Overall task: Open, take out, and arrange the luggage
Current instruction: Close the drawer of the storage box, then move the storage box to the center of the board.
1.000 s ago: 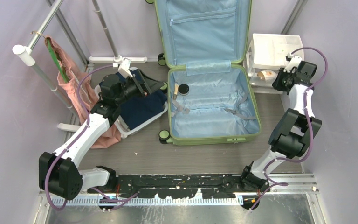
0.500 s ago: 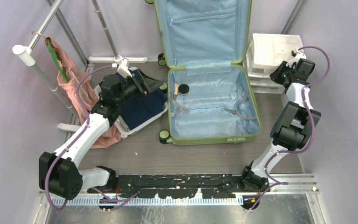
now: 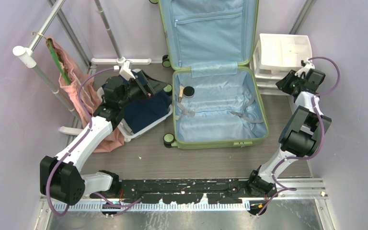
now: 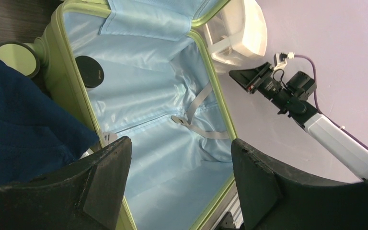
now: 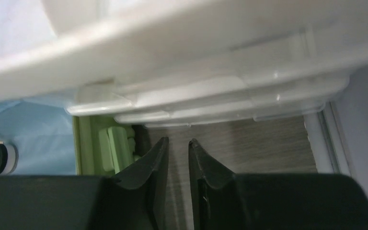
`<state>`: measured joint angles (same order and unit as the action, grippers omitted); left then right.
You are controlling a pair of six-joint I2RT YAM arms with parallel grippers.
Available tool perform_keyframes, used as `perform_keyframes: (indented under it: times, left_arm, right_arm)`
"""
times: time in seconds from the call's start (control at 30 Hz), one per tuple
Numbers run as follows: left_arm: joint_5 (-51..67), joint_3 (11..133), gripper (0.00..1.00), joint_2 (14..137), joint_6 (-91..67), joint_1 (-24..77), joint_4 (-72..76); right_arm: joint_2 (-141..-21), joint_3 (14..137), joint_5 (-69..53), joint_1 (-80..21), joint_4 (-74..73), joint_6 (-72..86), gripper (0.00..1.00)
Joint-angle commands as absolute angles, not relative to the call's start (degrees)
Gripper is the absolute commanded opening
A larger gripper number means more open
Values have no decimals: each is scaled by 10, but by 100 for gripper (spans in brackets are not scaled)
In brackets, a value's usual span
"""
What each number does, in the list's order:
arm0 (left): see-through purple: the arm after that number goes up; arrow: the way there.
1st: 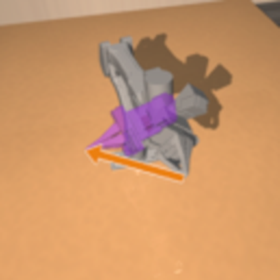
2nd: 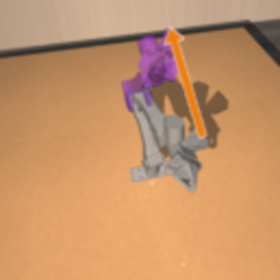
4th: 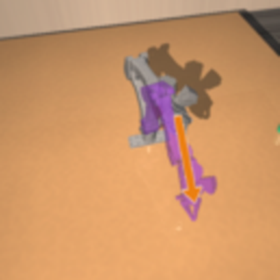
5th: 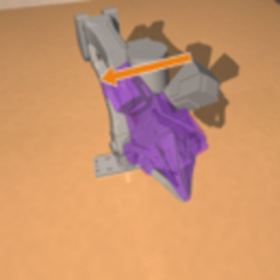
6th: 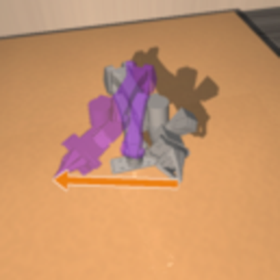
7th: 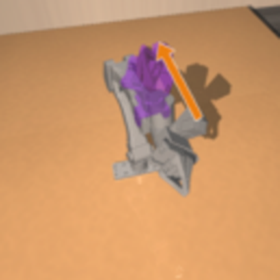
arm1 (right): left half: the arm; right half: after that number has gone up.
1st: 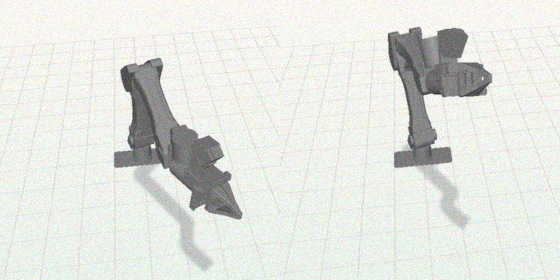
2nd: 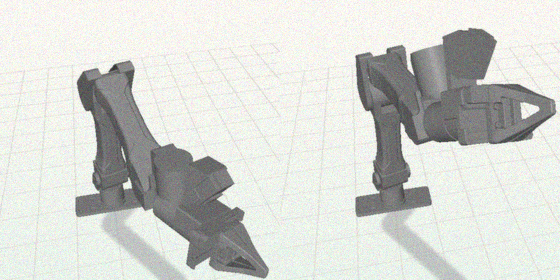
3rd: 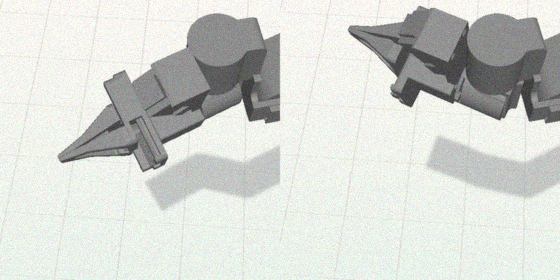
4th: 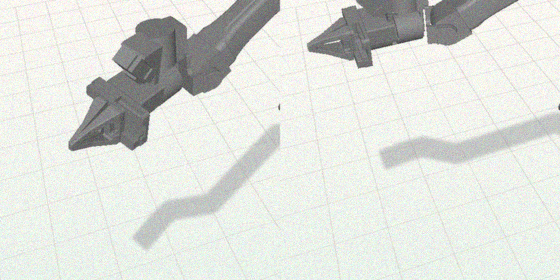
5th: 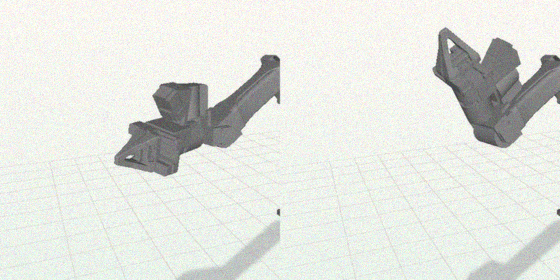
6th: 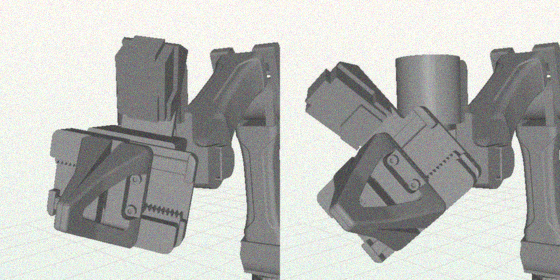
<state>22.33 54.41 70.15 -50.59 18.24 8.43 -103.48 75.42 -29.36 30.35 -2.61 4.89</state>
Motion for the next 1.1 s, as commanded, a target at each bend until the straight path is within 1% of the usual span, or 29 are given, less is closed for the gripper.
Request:
perform_keyframes:
  times: [0.0,0.13,0.3,0.43,0.5,0.63,0.7,0.73,0.87,0.97,1.0,1.07]
  left_arm:
    - [213,551,76,690,-503,179,104]
    - [214,555,76,704,-504,179,119]
    - [220,562,76,718,-505,179,126]
    - [224,560,76,725,-510,179,141]
    - [225,555,76,726,-516,179,153]
    - [226,553,76,729,-518,179,163]
    - [222,552,76,729,-517,179,167]
    - [220,552,76,731,-517,179,170]
    - [216,554,76,740,-518,180,180]
    - [218,560,76,750,-523,179,183]
    - [219,561,76,754,-526,179,184]
    - [221,563,76,759,-530,179,187]
  right_arm:
    - [-982,730,-334,324,-23,48,28]
    - [-970,705,-334,325,-28,31,28]
    - [-965,706,-342,325,-45,24,29]
    - [-955,703,-349,325,-66,-15,31]
    - [-944,711,-364,324,-99,-52,31]
    - [-922,773,-437,322,-211,-140,37]
    - [-915,812,-440,312,-253,-162,40]
    - [-909,834,-435,303,-266,-168,48]
    - [-892,883,-431,266,-291,-197,75]
    - [-904,927,-403,230,-304,-193,98]
    - [-913,945,-391,218,-305,-182,99]
    - [-936,975,-368,200,-293,-141,100]
